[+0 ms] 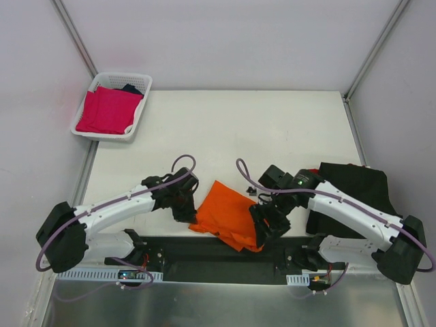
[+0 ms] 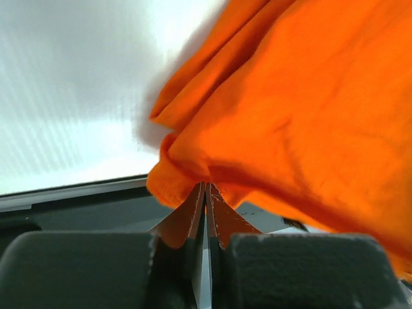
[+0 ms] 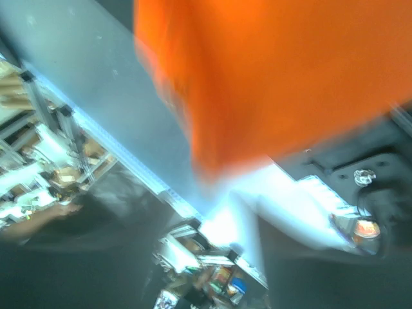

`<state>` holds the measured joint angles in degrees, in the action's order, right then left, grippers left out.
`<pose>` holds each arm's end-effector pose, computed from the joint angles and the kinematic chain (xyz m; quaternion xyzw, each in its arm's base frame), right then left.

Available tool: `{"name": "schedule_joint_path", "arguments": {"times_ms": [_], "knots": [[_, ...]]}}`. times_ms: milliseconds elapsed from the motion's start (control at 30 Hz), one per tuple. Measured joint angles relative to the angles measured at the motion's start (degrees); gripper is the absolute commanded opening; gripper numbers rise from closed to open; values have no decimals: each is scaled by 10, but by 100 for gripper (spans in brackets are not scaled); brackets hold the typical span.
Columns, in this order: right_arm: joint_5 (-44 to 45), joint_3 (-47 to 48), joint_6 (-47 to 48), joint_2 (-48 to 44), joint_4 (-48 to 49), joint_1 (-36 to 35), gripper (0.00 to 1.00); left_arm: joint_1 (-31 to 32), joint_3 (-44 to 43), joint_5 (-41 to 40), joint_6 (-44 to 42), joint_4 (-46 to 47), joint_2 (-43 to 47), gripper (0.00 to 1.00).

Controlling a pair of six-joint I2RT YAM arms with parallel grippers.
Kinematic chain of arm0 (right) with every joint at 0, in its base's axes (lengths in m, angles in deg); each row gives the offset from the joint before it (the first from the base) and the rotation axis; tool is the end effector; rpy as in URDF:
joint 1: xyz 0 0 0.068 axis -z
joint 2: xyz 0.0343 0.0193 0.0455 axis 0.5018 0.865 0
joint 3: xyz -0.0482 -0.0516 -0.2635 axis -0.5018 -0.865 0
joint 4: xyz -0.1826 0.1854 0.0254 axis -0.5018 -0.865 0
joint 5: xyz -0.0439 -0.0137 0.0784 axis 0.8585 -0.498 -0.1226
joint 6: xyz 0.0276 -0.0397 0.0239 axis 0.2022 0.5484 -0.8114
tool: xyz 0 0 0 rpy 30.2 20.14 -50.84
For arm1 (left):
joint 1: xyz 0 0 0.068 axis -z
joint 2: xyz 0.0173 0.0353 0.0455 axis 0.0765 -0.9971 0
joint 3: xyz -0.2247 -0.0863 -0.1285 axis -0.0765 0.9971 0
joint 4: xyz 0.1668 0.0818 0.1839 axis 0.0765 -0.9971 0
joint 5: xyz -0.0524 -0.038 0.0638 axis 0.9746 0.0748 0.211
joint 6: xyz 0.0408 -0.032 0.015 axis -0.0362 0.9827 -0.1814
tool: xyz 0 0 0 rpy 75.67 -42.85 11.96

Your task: Fold and stack the t-shirts

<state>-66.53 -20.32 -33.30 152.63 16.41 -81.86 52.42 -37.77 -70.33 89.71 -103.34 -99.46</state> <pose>0.1059 0.1642 0.2602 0.3807 -0.8744 -0.3004 0.0176 0.1460 -0.1708 0.2002 -0.0688 0.9668 -0.2329 0.0793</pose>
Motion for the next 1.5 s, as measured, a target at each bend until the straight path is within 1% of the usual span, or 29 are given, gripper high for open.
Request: {"name": "schedule_joint_path", "arguments": {"times_ms": [33, 67, 167, 200, 233, 367, 467, 600, 633, 700, 733, 767, 800, 833, 867, 900, 933, 967, 1000, 1067, 1133, 1167, 1233, 1300, 1367, 1500], "knots": [[-2, -4, 0, -9, -15, 0, 96, 0, 17, 0, 5, -1, 21, 5], [-4, -9, 3, -18, -28, 0, 96, 0, 30, 0, 9, -3, 39, 12], [-9, -25, 8, -40, -56, -1, 96, 0, 62, 0, 22, -7, 83, 23], [-8, -26, 8, -43, -62, -1, 96, 0, 68, 0, 25, -8, 90, 31], [-8, -26, 8, -44, -67, -1, 96, 0, 74, 0, 28, -10, 96, 34], [10, -15, 10, -31, -71, -1, 96, 0, 76, -3, 35, -13, 101, 36], [23, 7, 9, 5, -56, -1, 96, 0, 52, -12, 29, -28, 90, 35], [34, 14, -10, 26, 1, 1, 96, 0, -53, -26, 5, -44, 33, 33], [42, 19, -17, 21, 9, 2, 96, 0, -77, -28, -1, -44, 23, 35], [87, 48, -37, -13, 21, 3, 96, 0, -132, -35, -14, -42, 13, 36], [116, 66, -48, -45, 32, 4, 98, 0, -150, -38, -19, -40, 16, 36], [146, 81, -59, -86, 47, 6, 74, 0, -162, -43, -22, -39, 24, 35], [167, 88, -67, -133, 72, 9, 53, 0, -168, -51, -24, -38, 33, 33], [179, 88, -71, -173, 95, 15, 14, 0, -171, -62, -25, -38, 48, 31], [186, 88, -77, -206, 107, 23, 1, 0, -171, -74, -27, -41, 66, 25], [188, 90, -83, -224, 112, 31, 1, 0, -172, -81, -29, -44, 76, 20], [193, 94, -89, -219, 107, 36, 1, 0, -175, -87, -36, -50, 80, 15], [197, 99, -90, -198, 100, 39, 1, 0, -183, -92, -41, -56, 78, 5], [207, 107, -90, -148, 89, 41, 1, 0, -191, -93, -48, -57, 68, 0], [221, 111, -85, -52, 84, 40, 1, 0, -211, -91, -60, -56, 28, 0], [240, 99, -78, 51, 90, 37, 1, 0, -223, -85, -70, -48, -32, 0], [248, 92, -76, 73, 89, 37, 1, 0, -224, -80, -75, -44, -62, 0], [263, 82, -74, 94, 76, 39, 1, 0, -225, -71, -84, -46, -115, 0], [267, 84, -71, 93, 76, 50, 1, 0, -225, -59, -94, -47, -156, 0], [265, 88, -69, 102, 81, 61, 1, 0, -226, -48, -101, -45, -180, 0], [247, 98, -61, 166, 100, 72, 1, 0, -226, -22, -111, -35, -210, 0]]}}
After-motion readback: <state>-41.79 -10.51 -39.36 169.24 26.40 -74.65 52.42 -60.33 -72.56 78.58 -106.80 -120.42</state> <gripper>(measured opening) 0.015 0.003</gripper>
